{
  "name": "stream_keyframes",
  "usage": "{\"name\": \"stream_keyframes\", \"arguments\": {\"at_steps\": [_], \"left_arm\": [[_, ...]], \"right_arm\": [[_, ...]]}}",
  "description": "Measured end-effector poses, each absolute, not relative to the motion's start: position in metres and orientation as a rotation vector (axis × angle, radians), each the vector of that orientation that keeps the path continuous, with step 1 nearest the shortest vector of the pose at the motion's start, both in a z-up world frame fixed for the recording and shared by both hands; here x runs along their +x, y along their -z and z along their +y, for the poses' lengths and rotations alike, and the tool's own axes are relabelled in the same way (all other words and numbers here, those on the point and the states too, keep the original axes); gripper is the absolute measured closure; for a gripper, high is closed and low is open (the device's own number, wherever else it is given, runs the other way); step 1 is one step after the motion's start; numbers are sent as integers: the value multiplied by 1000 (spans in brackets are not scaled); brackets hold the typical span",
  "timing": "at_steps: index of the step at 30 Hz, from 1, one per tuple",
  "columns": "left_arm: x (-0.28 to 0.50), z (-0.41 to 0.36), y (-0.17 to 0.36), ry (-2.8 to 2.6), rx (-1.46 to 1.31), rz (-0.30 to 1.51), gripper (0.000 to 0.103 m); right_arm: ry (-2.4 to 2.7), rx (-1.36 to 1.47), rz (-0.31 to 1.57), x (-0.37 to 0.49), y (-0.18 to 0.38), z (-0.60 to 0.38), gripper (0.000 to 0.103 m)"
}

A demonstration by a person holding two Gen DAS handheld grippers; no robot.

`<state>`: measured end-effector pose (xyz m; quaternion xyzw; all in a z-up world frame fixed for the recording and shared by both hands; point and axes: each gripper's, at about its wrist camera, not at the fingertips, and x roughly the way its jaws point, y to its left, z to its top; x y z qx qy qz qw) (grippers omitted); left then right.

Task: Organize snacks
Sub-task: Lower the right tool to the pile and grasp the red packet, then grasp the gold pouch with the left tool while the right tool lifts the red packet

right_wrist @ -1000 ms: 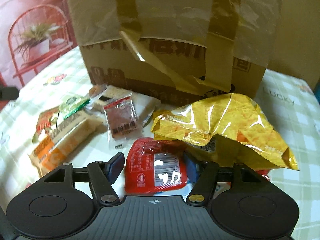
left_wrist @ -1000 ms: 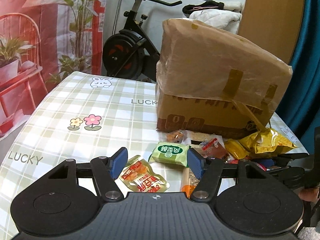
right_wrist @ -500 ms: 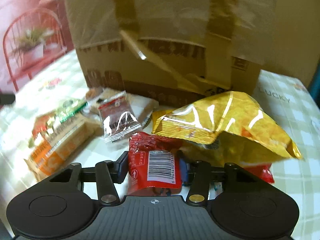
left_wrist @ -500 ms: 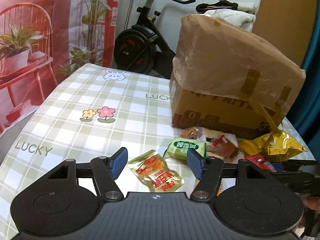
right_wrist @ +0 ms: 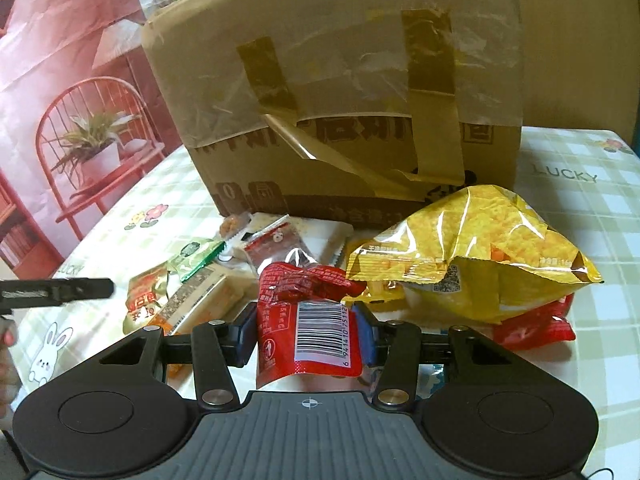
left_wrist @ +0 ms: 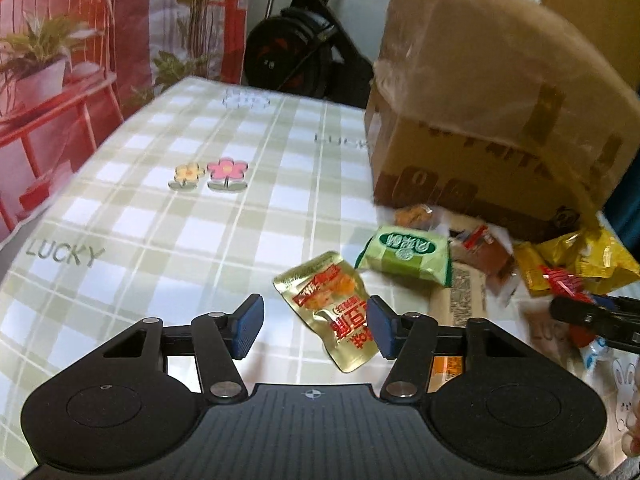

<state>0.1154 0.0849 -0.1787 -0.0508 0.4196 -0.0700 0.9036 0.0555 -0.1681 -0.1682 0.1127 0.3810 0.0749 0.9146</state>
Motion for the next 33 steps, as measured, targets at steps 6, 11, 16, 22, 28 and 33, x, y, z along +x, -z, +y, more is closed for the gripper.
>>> {"name": "stream_keyframes", "arguments": {"at_steps": [6, 11, 16, 22, 28, 33], "left_arm": [[132, 74, 196, 152, -145, 911, 44], [140, 52, 202, 131, -51, 871, 42], [136, 34, 207, 122, 62, 837, 33], [130, 44, 204, 7, 8, 904, 15], [129, 47, 204, 18, 4, 894, 28], [121, 48, 199, 61, -18, 867, 56]], "right_arm": [[-154, 243, 778, 53, 168, -170, 58], [-157, 253, 773, 50, 169, -169, 58], [-155, 264, 771, 47, 170, -172, 58], [-153, 276, 764, 45, 169, -171, 58], [-158, 281, 760, 43, 169, -169, 58], [-158, 284, 758, 42, 167, -171, 58]]}}
